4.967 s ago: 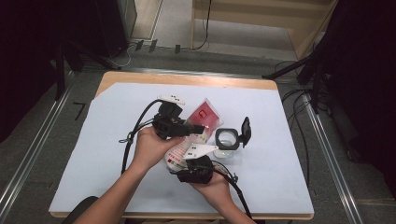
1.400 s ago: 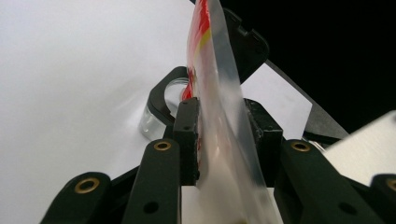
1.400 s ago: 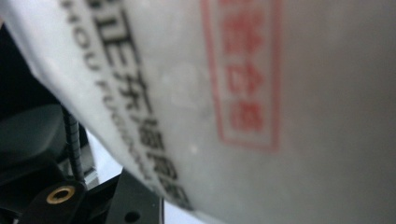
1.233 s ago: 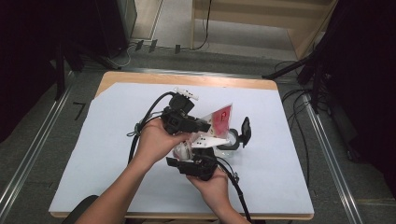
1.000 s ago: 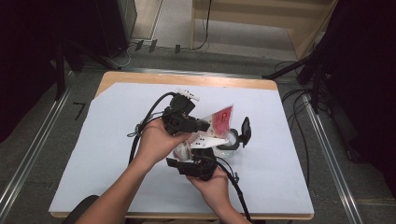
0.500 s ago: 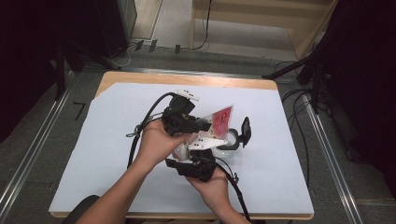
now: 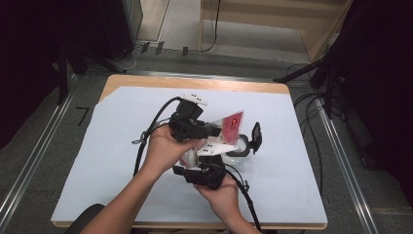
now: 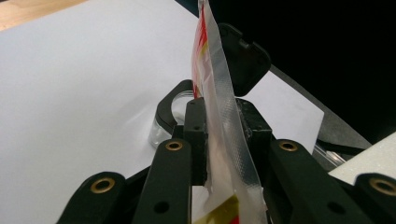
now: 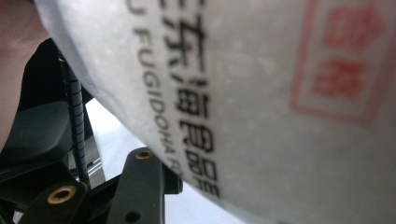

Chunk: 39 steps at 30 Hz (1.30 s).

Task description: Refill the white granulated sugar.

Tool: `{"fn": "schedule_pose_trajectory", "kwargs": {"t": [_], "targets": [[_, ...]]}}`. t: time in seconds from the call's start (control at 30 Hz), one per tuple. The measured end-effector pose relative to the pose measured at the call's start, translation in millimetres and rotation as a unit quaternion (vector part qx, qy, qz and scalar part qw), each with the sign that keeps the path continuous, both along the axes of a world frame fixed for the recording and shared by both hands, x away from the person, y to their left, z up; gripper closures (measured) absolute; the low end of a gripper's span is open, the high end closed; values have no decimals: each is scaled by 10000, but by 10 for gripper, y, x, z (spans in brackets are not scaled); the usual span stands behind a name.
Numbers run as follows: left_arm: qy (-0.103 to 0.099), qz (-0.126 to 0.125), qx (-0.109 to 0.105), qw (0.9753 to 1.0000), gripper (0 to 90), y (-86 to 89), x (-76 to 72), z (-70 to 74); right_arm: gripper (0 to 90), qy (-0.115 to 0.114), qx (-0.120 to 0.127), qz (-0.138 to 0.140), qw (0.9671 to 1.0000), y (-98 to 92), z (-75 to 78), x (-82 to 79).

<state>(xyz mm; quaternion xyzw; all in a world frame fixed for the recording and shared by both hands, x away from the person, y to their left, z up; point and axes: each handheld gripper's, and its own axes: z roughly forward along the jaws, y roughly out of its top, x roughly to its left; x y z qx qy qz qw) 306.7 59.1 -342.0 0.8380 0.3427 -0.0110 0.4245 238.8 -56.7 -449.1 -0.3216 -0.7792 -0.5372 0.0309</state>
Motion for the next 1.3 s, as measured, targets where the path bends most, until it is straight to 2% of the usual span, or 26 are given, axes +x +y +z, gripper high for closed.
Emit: {"fn": "schedule_pose_trajectory", "kwargs": {"t": [0.27, 0.43, 0.53, 0.7, 0.8, 1.1, 1.3], "targets": [[188, 20, -66, 9998, 782, 37, 11, 31, 623, -3, 26, 98, 9999, 18, 34, -4], [258, 51, -103, 9996, 780, 33, 32, 26, 621, 93, 81, 152, 9998, 20, 40, 6], [202, 65, -108, 9997, 782, 30, 25, 30, 616, 35, 31, 147, 9999, 17, 42, 17], [241, 68, -58, 9997, 798, 22, 26, 26, 618, -4, -59, 160, 9999, 27, 40, 7], [270, 101, -125, 9995, 803, 6, 32, 15, 626, -76, -182, 166, 9997, 44, 35, -8], [219, 52, -119, 9997, 771, 32, 34, 30, 631, -116, -149, 175, 9997, 31, 34, -8], [184, 46, -89, 9998, 785, 27, 30, 27, 632, -92, -112, 222, 9996, 34, 33, -8]]}}
